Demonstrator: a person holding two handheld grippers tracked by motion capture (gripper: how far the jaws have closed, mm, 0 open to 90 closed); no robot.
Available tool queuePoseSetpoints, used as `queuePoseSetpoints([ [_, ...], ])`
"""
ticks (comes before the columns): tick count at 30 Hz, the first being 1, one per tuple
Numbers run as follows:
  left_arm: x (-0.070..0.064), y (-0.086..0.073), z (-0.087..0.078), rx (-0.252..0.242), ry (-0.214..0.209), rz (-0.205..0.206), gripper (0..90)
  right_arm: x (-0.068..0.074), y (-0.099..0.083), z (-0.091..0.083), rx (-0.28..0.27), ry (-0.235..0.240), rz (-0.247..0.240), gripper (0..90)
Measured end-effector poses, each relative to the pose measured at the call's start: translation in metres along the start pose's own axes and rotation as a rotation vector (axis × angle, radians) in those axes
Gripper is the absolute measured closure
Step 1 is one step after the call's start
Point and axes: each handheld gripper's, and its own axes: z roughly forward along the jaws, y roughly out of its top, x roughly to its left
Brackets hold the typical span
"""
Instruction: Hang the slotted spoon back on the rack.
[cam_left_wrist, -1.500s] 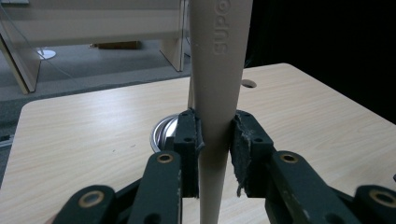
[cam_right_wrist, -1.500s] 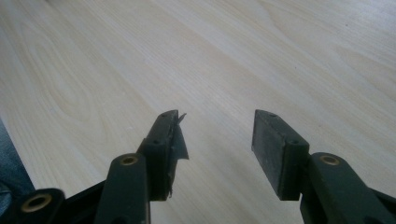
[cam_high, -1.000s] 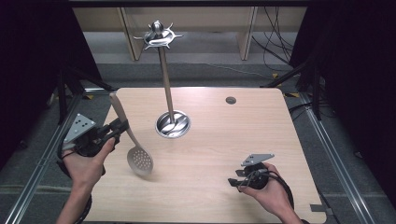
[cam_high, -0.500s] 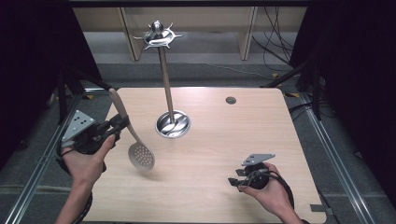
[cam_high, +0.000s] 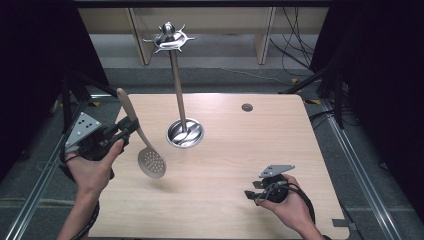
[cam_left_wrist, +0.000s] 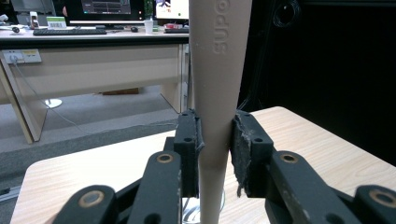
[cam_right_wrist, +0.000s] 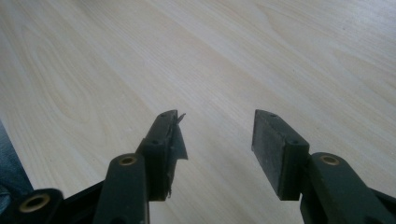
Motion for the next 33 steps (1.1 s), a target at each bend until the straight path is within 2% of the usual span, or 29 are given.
queuePoseSetpoints([
  [8,-0.002,0.004,0.003,-0.006,-0.004,0.008,72.5,0.000,0.000,-0.003,0.011,0.012,-0.005,51.6],
  [9,-0.004,0.004,0.003,0.000,-0.005,-0.008,72.5,0.000,0.000,-0.003,0.011,0.013,-0.005,51.6],
  [13,-0.003,0.004,0.005,0.001,-0.006,-0.008,72.5,0.000,0.001,-0.003,0.009,0.011,-0.006,51.6],
  [14,-0.003,0.004,0.005,0.002,-0.006,-0.005,72.5,-0.001,0.001,-0.003,0.000,0.015,-0.016,51.6],
  [15,-0.003,0.004,0.005,0.002,-0.006,-0.005,72.5,-0.002,0.001,-0.002,-0.023,0.017,-0.047,51.6],
  [16,-0.003,0.004,0.006,0.002,-0.005,-0.010,72.5,-0.002,0.001,-0.002,-0.027,0.016,-0.049,51.6],
  [33,-0.007,0.014,0.025,0.014,-0.029,0.009,72.5,-0.002,0.001,-0.002,-0.025,0.021,-0.045,51.4],
])
